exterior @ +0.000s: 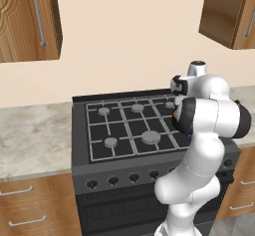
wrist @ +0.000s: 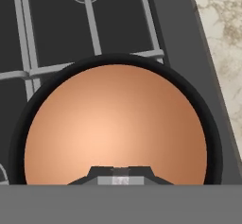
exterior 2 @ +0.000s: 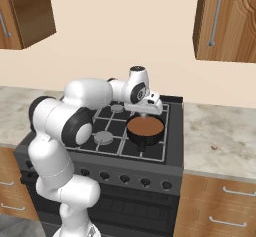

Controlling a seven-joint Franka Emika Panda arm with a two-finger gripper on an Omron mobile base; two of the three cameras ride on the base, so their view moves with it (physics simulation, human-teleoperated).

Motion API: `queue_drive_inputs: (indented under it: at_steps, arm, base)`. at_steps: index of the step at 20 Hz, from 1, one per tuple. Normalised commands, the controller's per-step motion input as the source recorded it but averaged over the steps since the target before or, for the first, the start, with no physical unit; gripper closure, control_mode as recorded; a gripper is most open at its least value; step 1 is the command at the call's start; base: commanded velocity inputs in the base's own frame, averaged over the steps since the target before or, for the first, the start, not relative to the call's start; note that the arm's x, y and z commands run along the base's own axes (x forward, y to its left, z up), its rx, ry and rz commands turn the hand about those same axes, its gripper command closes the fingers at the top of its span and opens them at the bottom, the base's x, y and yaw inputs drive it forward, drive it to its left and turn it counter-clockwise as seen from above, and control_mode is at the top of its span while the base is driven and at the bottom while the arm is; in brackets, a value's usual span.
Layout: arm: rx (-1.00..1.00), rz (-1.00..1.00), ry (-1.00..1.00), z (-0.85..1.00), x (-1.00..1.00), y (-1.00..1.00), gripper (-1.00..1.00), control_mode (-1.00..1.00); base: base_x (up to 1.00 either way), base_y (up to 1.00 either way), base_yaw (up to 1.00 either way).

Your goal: Pick up the sugar cube(s) and place them in the saucepan with hot chocolate.

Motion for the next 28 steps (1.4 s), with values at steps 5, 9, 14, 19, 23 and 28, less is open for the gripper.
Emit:
queue_drive_inputs:
  at_steps: [5,9,14,19,23,28]
  arm:
    - [0.00,0.02,0.00,-0.26,0.06,0.00,1.00,-1.00]
    - [0.00,0.00,0.01,-0.10,0.01,0.00,1.00,-1.00]
    - [0.00,0.00,0.02,-0.06,0.00,0.00,-1.00,-1.00]
    - [0.00,0.00,0.00,0.00,0.00,0.00,-1.00,-1.00]
    - [0.00,0.00,0.00,0.03,-0.04,0.00,-1.00,-1.00]
    - [0.01,0.00,-0.02,0.08,-0.12,0.00,-1.00,-1.00]
  base:
    - [0.00,0.00,0.00]
    - [0.00,0.00,0.00]
    - [0.00,0.00,0.00]
    - [0.00,0.00,0.00]
    - [0.00,0.00,0.00]
    - [0.00,0.00,0.00]
